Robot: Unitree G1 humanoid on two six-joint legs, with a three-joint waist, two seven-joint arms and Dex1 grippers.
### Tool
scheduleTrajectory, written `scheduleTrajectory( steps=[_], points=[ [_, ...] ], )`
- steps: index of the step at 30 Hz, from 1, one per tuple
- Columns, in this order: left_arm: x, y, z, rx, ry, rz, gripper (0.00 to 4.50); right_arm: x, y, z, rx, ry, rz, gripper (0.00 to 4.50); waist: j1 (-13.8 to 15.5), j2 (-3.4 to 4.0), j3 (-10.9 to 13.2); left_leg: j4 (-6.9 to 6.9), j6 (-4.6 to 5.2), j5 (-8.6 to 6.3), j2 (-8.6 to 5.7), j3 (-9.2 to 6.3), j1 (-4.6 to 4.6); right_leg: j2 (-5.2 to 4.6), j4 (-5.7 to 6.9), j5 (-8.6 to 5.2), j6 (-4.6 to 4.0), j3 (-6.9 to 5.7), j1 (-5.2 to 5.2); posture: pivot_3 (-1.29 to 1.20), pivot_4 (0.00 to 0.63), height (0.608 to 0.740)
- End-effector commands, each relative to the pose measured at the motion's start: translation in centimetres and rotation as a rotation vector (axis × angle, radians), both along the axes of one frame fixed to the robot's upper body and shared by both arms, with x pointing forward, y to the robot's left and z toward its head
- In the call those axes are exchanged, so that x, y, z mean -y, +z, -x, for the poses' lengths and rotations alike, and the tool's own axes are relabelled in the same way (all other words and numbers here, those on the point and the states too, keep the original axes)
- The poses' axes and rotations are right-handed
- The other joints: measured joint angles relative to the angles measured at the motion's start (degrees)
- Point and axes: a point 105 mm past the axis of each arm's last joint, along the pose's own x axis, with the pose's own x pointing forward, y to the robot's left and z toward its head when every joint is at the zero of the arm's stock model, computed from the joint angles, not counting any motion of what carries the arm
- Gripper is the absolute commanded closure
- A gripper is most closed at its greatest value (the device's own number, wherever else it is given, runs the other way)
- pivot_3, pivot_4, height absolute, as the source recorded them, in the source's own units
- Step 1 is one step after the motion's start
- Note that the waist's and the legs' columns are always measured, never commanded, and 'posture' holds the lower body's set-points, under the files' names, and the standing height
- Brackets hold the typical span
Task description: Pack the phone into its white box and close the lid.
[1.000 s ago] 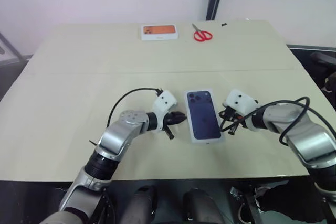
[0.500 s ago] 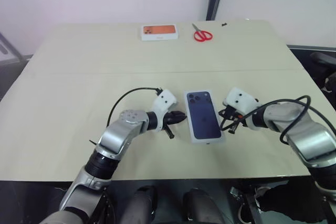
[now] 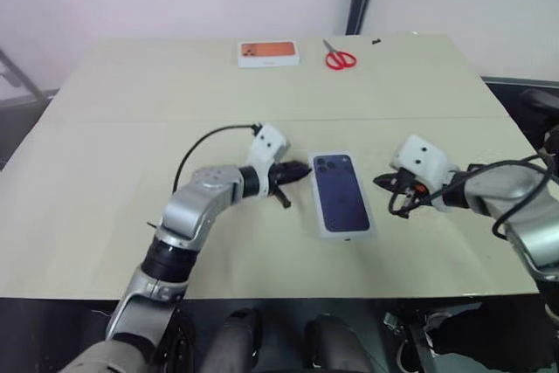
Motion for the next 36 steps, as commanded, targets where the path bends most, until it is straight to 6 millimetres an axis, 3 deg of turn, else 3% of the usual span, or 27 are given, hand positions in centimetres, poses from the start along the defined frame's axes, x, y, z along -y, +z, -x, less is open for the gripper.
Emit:
scheduleTrajectory(
  steps=[1, 4, 10, 13, 15, 19, 25, 27, 29, 30, 33, 36],
  points=[
    [0.9, -0.5, -1.6, 0.034, 0.036, -0.065, 4.0, -1.9, 0.3, 1.9, -0.006, 0.115, -0.025, 4.49, 0.1, -0.01, 0.0, 0.0, 0.0, 0.0, 0.0, 0.0, 0.0, 0.0, 0.0, 0.0, 0.0, 0.0, 0.0, 0.0, 0.15, 0.74],
    [1.8, -2.3, -2.7, 0.026, 0.035, -0.164, 4.0, -2.2, -1.5, 2.3, -0.052, 0.091, -0.017, 4.49, 0.2, -0.03, 0.0, 0.04, 0.02, -0.01, -0.01, 0.0, 0.03, 0.0, 0.0, 0.0, 0.01, -0.02, 0.07, 0.0, 0.15, 0.74],
    [2.3, -5.6, -3.3, -0.033, 0.018, -0.336, 4.0, -0.9, -4.3, 2.0, -0.114, -0.008, 0.057, 4.49, 0.3, -0.05, -0.1, 0.05, 0.02, -0.01, -0.03, -0.04, 0.1, -0.01, -0.01, 0.0, 0.01, -0.04, 0.16, 0.0, 0.15, 0.74],
    [2.4, -5.5, -3.2, -0.027, 0.01, -0.322, 4.0, -0.8, -4.1, 1.9, -0.091, -0.014, 0.056, 4.49, 0.3, -0.06, -0.1, 0.05, 0.03, -0.02, -0.03, -0.08, 0.25, -0.01, -0.1, -0.01, 0.04, -0.06, 0.35, 0.0, 0.15, 0.74],
    [1.8, -4.2, -3.5, -0.004, 0.032, -0.257, 4.0, -0.9, -2.7, 0.7, -0.003, -0.031, 0.026, 4.49, 0.2, -0.06, -0.1, 0.05, 0.03, -0.02, -0.03, -0.12, 0.27, -0.01, -0.11, -0.01, 0.04, -0.09, 0.38, 0.0, 0.15, 0.74],
    [-2.3, 0.0, -3.5, 0.128, 0.148, -0.095, 4.0, -0.1, 2.4, -2.7, 0.265, -0.093, -0.125, 4.49, -1.0, -0.06, -0.1, -0.04, -0.13, 0.07, -0.02, -0.07, 0.21, 0.01, 0.0, -0.01, 0.03, 0.02, 0.16, 0.0, 0.15, 0.74],
    [-10.6, 0.9, -0.9, 0.191, 0.334, -0.089, 4.0, 1.9, 4.5, -4.8, 0.245, -0.117, -0.323, 4.49, -1.4, -0.04, -0.1, -0.18, -0.49, 0.28, -0.01, -0.07, 0.07, 0.04, 0.1, -0.01, 0.03, 0.06, -0.11, 0.0, 0.15, 0.74],
    [-12.8, 0.8, 0.4, 0.19, 0.38, -0.088, 4.0, 2.4, 4.7, -5.3, 0.227, -0.118, -0.372, 4.49, -1.2, -0.02, -0.1, -0.18, -0.47, 0.27, -0.01, -0.05, 0.08, 0.03, 0.08, -0.01, 0.03, 0.08, -0.09, 0.0, 0.15, 0.74],
    [-13.3, 0.7, 0.9, 0.191, 0.403, -0.086, 4.0, 3.2, 4.8, -5.7, 0.216, -0.119, -0.392, 4.49, -0.6, -0.02, -0.1, -0.15, -0.45, 0.26, -0.01, -0.06, 0.08, 0.01, 0.06, -0.01, 0.02, 0.04, -0.04, 0.0, 0.15, 0.74],
    [-14.5, 0.3, 1.5, 0.18, 0.437, -0.091, 4.0, 3.3, 4.6, -5.9, 0.199, -0.113, -0.405, 4.49, -0.2, -0.02, -0.1, -0.12, -0.35, 0.2, -0.01, -0.07, 0.07, -0.01, 0.05, -0.01, 0.02, 0.02, -0.02, 0.0, 0.15, 0.74],
    [-17.1, -0.9, 3.2, 0.158, 0.509, -0.129, 4.0, 3.0, 3.8, -5.8, 0.155, -0.074, -0.409, 4.49, -0.1, -0.01, -0.1, -0.06, -0.04, 0.01, -0.02, -0.04, 0.1, -0.02, -0.02, -0.01, 0.02, 0.05, 0.05, 0.0, 0.15, 0.74],
    [-18.3, -1.5, 4.3, 0.141, 0.564, -0.116, 4.0, 2.7, 3.3, -5.8, 0.134, -0.051, -0.412, 4.49, 0.0, 0.01, 0.0, -0.13, -0.04, 0.01, -0.01, -0.04, 0.1, -0.02, -0.03, -0.01, 0.02, 0.05, -0.01, 0.0, 0.15, 0.74]
  ],
)
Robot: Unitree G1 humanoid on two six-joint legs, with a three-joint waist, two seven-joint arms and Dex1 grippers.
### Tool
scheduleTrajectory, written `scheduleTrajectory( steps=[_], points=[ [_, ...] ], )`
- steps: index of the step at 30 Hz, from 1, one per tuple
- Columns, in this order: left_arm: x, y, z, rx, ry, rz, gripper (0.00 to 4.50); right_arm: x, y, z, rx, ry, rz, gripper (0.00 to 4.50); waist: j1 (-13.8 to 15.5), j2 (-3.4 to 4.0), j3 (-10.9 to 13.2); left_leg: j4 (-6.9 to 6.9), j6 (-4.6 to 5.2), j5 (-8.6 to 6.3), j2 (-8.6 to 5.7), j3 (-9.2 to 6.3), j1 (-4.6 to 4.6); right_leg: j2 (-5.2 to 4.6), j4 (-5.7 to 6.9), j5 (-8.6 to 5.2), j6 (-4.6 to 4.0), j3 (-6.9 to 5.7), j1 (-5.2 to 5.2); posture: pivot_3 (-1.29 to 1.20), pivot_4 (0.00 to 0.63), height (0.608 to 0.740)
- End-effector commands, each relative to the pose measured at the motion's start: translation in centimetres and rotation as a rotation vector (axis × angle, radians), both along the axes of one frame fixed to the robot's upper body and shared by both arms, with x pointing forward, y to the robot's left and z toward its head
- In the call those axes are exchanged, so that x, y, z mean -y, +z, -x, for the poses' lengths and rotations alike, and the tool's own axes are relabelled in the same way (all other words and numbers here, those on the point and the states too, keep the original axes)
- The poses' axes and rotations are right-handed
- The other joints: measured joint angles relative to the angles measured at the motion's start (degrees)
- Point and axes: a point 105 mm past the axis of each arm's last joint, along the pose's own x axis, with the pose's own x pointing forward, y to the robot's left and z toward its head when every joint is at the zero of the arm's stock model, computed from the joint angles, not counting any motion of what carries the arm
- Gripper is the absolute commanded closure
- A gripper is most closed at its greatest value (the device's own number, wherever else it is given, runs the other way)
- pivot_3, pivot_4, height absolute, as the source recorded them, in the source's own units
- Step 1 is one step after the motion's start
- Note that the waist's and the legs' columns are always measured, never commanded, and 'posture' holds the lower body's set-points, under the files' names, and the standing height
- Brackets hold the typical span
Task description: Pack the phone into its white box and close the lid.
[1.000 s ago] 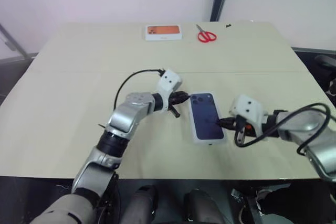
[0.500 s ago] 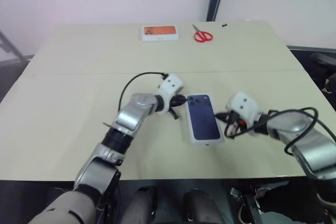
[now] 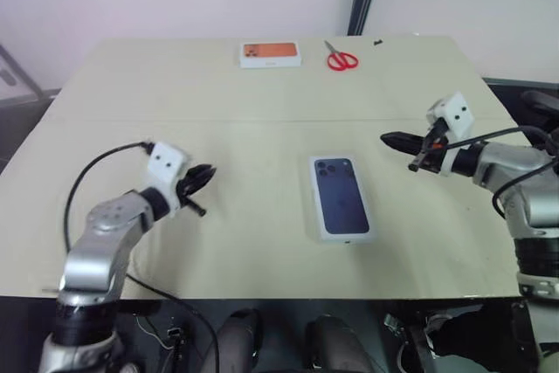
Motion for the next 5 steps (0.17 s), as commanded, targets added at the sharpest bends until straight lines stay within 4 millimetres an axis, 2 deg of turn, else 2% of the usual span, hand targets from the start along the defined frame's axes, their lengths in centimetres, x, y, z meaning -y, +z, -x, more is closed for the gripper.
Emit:
scheduleTrajectory(
  steps=[1, 5],
  points=[
    [-0.8, 1.68, 1.09, 0.081, 0.044, 0.017, 4.0, -0.64, 0.8, 0.03, 0.031, 0.05, -0.015, 4.49, 0.2, 0.0, 0.0, 0.01, 0.0, 0.0, 0.0, -0.01, -0.01, 0.0, 0.01, 0.0, 0.0, -0.01, 0.0, 0.0, 0.15, 0.74],
    [-1.64, 1.56, 1.93, 0.097, 0.109, 0.027, 4.0, -0.72, 0.34, -0.54, 0.016, 0.065, -0.013, 4.49, 0.3, 0.0, 0.0, 0.06, 0.02, -0.02, 0.0, -0.01, 0.02, -0.01, 0.0, 0.0, 0.0, -0.03, 0.08, 0.0, 0.15, 0.74]
  ],
)
